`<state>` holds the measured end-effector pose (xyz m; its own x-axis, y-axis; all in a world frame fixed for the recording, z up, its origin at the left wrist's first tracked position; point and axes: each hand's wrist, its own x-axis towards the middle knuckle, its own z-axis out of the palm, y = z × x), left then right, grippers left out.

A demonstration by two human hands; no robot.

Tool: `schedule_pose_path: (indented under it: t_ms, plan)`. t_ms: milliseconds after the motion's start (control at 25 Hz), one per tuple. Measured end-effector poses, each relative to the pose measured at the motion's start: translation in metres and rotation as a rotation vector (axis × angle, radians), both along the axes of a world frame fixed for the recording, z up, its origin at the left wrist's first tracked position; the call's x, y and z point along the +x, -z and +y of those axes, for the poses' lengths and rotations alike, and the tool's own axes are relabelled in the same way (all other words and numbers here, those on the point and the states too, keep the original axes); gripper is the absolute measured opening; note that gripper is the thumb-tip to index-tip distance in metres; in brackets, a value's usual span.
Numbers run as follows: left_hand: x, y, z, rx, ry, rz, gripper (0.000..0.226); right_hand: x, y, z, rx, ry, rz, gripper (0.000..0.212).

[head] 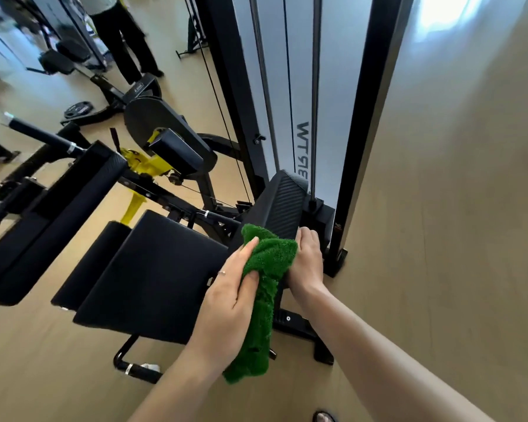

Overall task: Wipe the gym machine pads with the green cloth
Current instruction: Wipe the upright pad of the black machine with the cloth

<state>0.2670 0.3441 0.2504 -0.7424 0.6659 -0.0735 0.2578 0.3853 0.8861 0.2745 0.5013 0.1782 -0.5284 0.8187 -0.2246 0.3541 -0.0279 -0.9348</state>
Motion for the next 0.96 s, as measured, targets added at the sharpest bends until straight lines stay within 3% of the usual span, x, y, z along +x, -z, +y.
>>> schedule_pose_path:
  t_ms: [160, 480, 640, 800, 960]
  plan:
    - [-0.067, 0.006, 0.058, 0.021, -0.014, -0.214, 0.036, -0.013, 0.007, 0.006, -0.063, 0.178, -0.053, 0.045]
    - [-0.139, 0.027, 0.140, 0.005, 0.041, -0.224, 0.039, -0.015, 0.004, 0.008, 0.039, 0.242, -0.097, 0.043]
    - [-0.105, 0.022, 0.080, 0.094, 0.075, -0.326, 0.029, -0.011, -0.004, -0.002, 0.037, 0.237, -0.085, 0.043]
    - [-0.047, 0.032, -0.024, 0.136, 0.139, -0.331, 0.038, -0.008, -0.005, -0.010, 0.014, 0.213, -0.062, 0.042]
    - [-0.049, 0.047, -0.026, 0.190, 0.165, -0.339, 0.042, -0.009, -0.005, -0.005, 0.005, 0.233, -0.049, 0.039]
